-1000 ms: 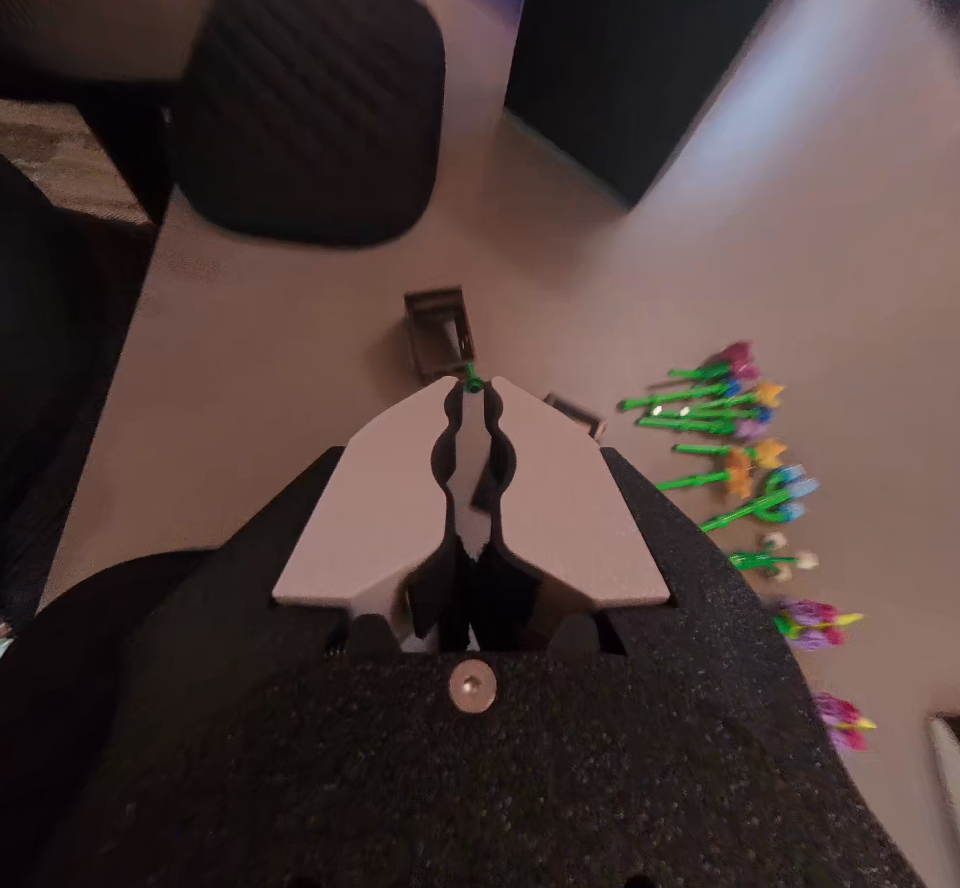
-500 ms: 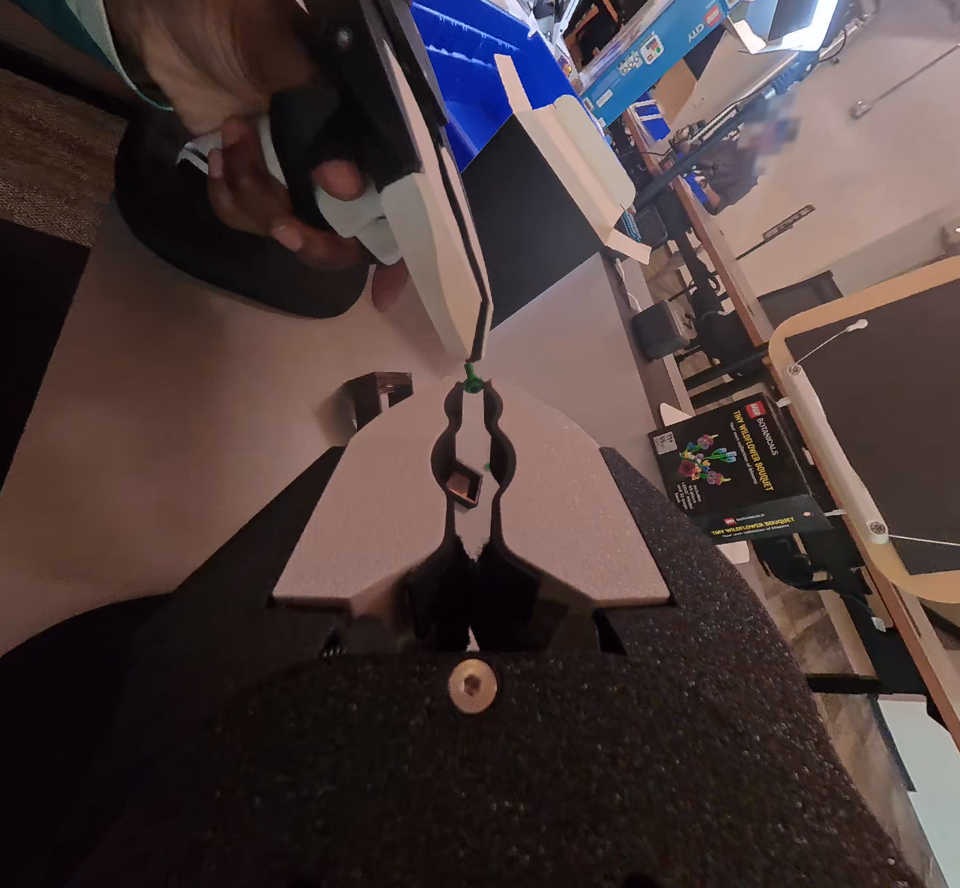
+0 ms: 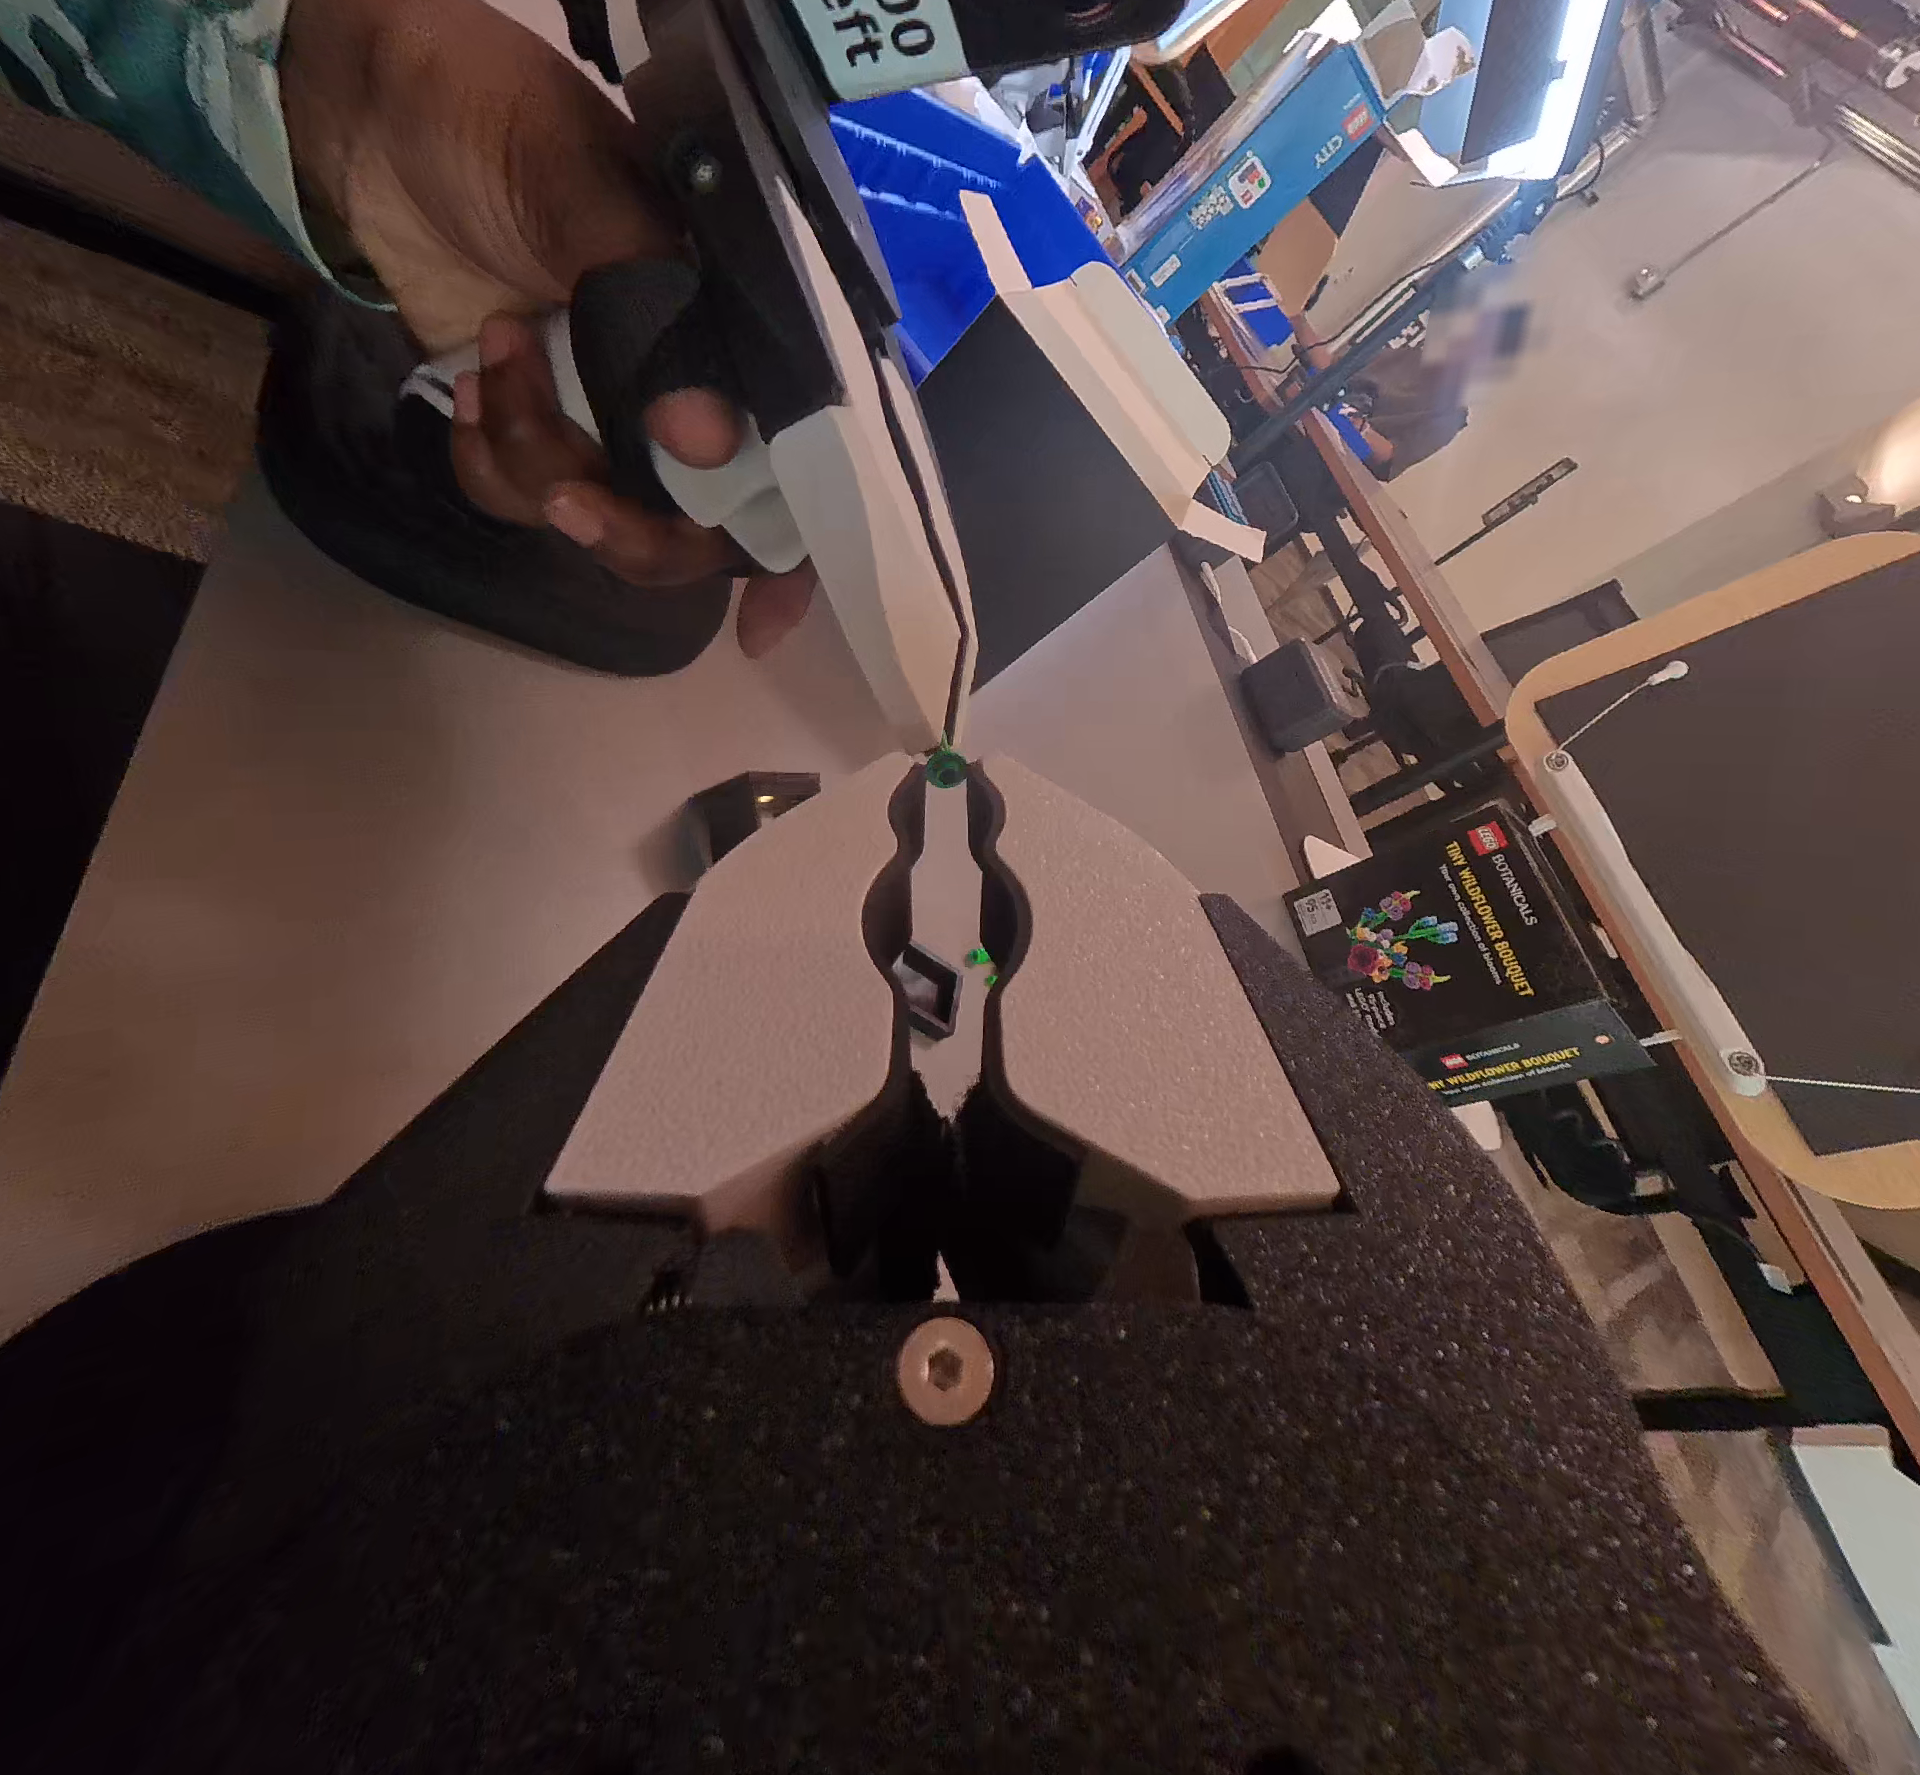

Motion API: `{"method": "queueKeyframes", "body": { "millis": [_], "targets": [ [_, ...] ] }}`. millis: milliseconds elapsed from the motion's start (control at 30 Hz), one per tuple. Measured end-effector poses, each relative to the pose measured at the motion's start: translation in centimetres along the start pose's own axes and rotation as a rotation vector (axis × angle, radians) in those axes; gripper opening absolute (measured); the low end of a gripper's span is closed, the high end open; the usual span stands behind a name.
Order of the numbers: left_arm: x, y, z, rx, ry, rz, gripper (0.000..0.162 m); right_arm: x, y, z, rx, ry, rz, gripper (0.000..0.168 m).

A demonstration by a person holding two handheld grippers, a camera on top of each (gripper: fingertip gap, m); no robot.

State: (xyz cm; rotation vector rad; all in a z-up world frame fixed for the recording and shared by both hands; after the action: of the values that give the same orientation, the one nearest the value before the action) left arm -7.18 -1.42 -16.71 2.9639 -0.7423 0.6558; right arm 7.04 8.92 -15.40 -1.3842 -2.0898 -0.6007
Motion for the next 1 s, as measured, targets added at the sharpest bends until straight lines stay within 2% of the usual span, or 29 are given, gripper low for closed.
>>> {"method": "queueKeyframes", "body": {
  "millis": [33, 100, 167, 300, 367, 433, 533, 633, 733, 1000],
  "targets": [
    [0.1, 0.1, -0.1, 0.008, -0.010, 0.007, 0.003, 0.0, 0.0, 0.0, 0.017, -0.018, 0.005, 0.007],
    [0.2, 0.6, -0.8, 0.034, -0.043, 0.004, 0.003, 0.3, 0.1, 0.1, 0.055, -0.083, 0.031, 0.009],
    [0.1, 1.7, -2.6, 0.064, -0.139, -0.045, 0.003, 0.8, 0.4, 0.7, 0.067, -0.167, 0.060, 0.018],
    [0.1, 5.7, -8.8, 0.067, -0.500, -0.259, 0.003, 1.3, 1.0, 3.0, 0.134, -0.376, 0.107, 0.024],
    [-0.1, 7.5, -11.4, -0.020, -0.612, -0.327, 0.003, 1.6, 1.3, 3.6, 0.126, -0.434, 0.123, 0.025],
    [-1.5, 8.5, -12.9, -0.202, -0.658, -0.428, 0.003, 1.9, 1.5, 3.7, 0.142, -0.460, 0.146, 0.025],
    [-4.9, 8.3, -13.0, -0.447, -0.627, -0.516, 0.003, 1.8, 1.4, 3.9, 0.133, -0.473, 0.135, 0.025],
    [-7.4, 7.7, -12.3, -0.560, -0.601, -0.568, 0.004, 1.6, 1.2, 4.1, 0.086, -0.456, 0.126, 0.025],
    [-8.0, 7.5, -11.8, -0.572, -0.607, -0.576, 0.013, 1.6, 1.1, 4.1, 0.079, -0.467, 0.120, 0.026],
    [-7.8, 8.2, -12.1, -0.530, -0.636, -0.578, 0.014, 1.7, 1.1, 4.4, 0.076, -0.488, 0.126, 0.026]
  ]
}}
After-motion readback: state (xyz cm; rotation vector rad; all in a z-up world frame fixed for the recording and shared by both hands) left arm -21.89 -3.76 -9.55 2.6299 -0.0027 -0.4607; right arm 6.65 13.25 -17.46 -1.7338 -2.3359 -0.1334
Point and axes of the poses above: each gripper's, where its closed fingertips meet, y back along the fingers, z out of its underside, x = y × z across the jaws, the point moved 10 cm from there along y, back along the fingers, and after that the axes turned 14 degrees about x, right-handed, at the moved point
